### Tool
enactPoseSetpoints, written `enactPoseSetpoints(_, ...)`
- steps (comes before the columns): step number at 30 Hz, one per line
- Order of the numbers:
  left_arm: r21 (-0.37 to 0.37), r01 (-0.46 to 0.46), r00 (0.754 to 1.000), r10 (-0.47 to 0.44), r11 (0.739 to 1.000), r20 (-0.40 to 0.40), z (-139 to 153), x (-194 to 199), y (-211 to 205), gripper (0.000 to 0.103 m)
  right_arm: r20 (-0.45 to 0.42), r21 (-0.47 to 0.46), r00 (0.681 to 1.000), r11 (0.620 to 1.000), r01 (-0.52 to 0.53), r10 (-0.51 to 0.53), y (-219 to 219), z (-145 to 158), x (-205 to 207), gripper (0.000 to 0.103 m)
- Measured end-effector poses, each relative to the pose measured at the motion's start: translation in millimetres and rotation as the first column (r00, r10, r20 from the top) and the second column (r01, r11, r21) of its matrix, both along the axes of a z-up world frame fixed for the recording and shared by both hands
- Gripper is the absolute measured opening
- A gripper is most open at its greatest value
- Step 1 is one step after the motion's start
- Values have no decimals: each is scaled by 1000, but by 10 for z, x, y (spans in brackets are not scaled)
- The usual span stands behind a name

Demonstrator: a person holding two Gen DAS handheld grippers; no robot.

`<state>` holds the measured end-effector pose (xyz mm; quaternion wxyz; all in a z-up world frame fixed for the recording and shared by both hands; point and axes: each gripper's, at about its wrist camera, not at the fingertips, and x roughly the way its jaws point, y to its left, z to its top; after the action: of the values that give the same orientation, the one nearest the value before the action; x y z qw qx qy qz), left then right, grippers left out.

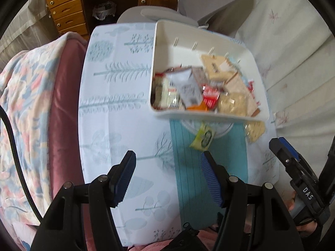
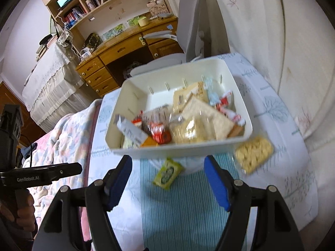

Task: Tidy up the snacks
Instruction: 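Withdraw both tools toward the green pastry packet and last puff bag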

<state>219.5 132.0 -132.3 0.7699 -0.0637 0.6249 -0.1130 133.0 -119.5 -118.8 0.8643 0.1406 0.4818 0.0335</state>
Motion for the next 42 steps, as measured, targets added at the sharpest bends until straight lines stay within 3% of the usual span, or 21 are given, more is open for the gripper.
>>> enactPoseSetpoints(15, 27, 72, 997, -71, 997, -28, -431, -449, -402, 63, -117, -35, 983, 990, 136, -139, -490, -579, -585, 74)
enactPoseSetpoints(17, 30, 63, 997, -62, 998, -35, -490, -436, -503, 73, -123, -48, 984, 991, 123, -128, -587, -632, -565, 81)
enactPoseSetpoints(28, 61, 44, 999, -44, 997, -4, -840, -128, -1121, 78, -58, -207, 997, 976, -67, 56, -1055, -742, -188, 85)
enactPoseSetpoints(31, 76, 39, 999, -39, 996, 1, -963, -39, -1253, 78, -50, -260, 990, 955, -143, 135, -1094, -812, -75, 95)
enactPoseSetpoints(42, 208, 37, 999, -37, 977, -4, -1325, 188, -1610, 78, -107, -274, 944, 904, -329, 311, -1149, -1200, 316, 96)
